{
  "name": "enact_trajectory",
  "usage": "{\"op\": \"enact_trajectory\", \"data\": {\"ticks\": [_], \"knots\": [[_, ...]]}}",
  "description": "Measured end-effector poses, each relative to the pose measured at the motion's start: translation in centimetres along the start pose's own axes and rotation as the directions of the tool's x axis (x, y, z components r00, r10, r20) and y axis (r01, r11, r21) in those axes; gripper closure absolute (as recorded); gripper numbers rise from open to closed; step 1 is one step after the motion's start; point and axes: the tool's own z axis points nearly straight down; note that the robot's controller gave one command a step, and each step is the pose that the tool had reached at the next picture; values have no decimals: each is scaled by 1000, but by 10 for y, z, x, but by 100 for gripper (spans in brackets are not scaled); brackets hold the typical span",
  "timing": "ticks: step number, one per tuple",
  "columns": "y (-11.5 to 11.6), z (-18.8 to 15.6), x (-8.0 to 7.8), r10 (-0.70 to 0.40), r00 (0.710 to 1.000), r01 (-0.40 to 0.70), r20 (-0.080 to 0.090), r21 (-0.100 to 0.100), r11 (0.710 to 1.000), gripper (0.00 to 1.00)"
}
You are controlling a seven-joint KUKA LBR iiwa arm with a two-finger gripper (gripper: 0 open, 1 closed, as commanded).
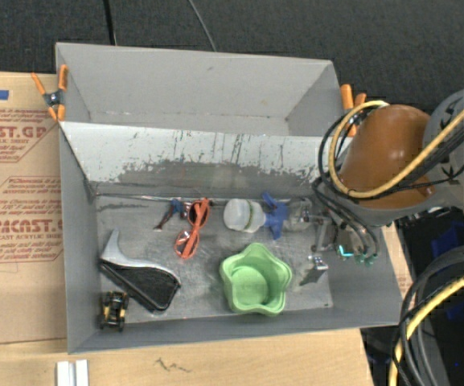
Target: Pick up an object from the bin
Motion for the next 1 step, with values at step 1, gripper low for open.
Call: {"op": "enact_trajectory", "data": {"ticks": [1], "knots": [[0, -4, -2, -1, 1000, 1, 8, 1, 1000, 0]]}}
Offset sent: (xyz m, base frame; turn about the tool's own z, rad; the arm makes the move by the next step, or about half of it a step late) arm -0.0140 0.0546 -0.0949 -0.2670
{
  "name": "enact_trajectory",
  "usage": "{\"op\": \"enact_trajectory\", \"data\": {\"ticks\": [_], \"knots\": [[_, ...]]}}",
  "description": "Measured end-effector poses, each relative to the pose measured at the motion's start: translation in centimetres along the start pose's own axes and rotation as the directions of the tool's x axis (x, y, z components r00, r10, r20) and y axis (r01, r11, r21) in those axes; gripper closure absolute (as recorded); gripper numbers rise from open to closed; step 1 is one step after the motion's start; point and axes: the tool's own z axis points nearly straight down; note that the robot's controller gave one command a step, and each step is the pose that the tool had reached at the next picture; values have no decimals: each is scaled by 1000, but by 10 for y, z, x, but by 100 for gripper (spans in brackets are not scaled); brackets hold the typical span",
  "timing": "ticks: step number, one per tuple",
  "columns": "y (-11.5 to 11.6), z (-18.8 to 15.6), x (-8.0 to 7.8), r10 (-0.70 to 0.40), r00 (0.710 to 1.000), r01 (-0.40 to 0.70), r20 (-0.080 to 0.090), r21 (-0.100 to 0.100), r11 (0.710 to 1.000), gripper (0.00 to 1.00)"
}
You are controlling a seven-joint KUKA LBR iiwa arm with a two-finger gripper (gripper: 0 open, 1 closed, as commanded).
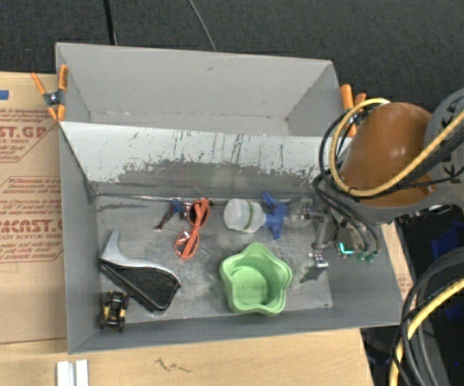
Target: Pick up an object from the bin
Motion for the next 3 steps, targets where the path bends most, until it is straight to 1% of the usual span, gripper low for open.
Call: {"op": "enact_trajectory", "data": {"ticks": [1, 2, 3], "knots": [[56, 86, 5, -261, 965, 261, 26, 5, 965, 100], [56, 93, 5, -260, 965, 260, 40, 6, 966, 0], [56, 93, 5, -260, 965, 260, 40, 7, 965, 0]]}}
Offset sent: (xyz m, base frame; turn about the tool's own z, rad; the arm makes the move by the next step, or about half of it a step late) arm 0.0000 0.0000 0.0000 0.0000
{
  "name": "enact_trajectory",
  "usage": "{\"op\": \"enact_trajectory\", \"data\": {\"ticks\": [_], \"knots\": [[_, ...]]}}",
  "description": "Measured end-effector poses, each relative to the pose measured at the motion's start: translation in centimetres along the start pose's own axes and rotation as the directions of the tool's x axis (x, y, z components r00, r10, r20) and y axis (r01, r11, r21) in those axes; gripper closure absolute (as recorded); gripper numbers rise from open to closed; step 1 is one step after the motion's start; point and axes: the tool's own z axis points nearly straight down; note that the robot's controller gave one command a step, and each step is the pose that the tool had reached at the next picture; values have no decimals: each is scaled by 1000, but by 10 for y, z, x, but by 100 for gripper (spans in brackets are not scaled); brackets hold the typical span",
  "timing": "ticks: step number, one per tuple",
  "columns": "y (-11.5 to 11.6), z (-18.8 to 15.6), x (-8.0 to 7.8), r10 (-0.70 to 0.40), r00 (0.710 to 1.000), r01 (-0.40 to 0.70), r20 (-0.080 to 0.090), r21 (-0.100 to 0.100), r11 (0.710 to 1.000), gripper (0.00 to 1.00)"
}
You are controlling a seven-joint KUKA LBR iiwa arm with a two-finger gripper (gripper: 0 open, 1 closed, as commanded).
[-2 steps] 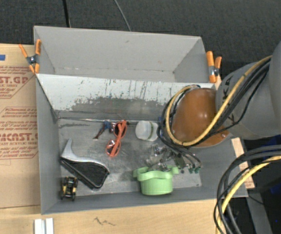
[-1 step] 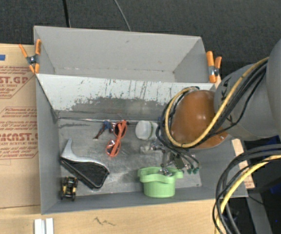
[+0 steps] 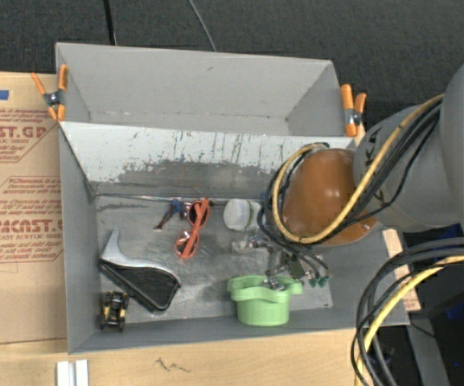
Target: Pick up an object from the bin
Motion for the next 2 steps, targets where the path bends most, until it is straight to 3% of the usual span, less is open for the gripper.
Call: {"op": "enact_trajectory", "data": {"ticks": [2], "knots": [[-68, 2, 17, -20, 1000, 20, 8, 3, 1000, 0]]}}
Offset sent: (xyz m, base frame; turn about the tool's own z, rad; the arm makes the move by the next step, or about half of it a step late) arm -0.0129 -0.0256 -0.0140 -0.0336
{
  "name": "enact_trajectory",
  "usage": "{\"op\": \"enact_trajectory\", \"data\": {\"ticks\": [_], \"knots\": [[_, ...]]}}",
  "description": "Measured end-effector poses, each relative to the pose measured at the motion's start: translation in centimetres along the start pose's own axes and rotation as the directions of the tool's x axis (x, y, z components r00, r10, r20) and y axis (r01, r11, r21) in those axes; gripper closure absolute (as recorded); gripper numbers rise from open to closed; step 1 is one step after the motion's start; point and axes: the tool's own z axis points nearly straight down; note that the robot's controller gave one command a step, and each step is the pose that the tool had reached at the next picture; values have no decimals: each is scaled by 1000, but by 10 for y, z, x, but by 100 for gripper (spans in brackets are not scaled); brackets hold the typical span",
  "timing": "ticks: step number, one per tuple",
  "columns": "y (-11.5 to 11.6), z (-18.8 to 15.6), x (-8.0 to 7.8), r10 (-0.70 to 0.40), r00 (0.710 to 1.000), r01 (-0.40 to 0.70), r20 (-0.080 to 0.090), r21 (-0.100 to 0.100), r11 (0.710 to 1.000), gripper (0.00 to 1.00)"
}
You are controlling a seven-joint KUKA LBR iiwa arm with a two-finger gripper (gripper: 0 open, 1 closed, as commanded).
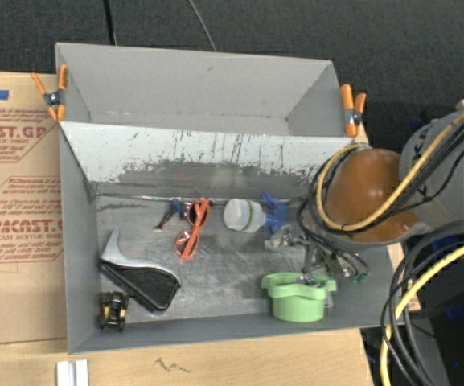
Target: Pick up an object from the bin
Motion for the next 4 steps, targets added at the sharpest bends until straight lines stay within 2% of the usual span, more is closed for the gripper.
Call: {"op": "enact_trajectory", "data": {"ticks": [1, 2, 3, 4], "knots": [[-32, 1, 3, -101, 995, 101, -18, -10, 995, 0], [-21, 1, 0, -134, 991, 134, -17, 7, 991, 0], [-36, 2, -16, -142, 989, 141, -41, -22, 990, 0], [-60, 3, -7, -146, 989, 146, -32, -13, 989, 0]]}}
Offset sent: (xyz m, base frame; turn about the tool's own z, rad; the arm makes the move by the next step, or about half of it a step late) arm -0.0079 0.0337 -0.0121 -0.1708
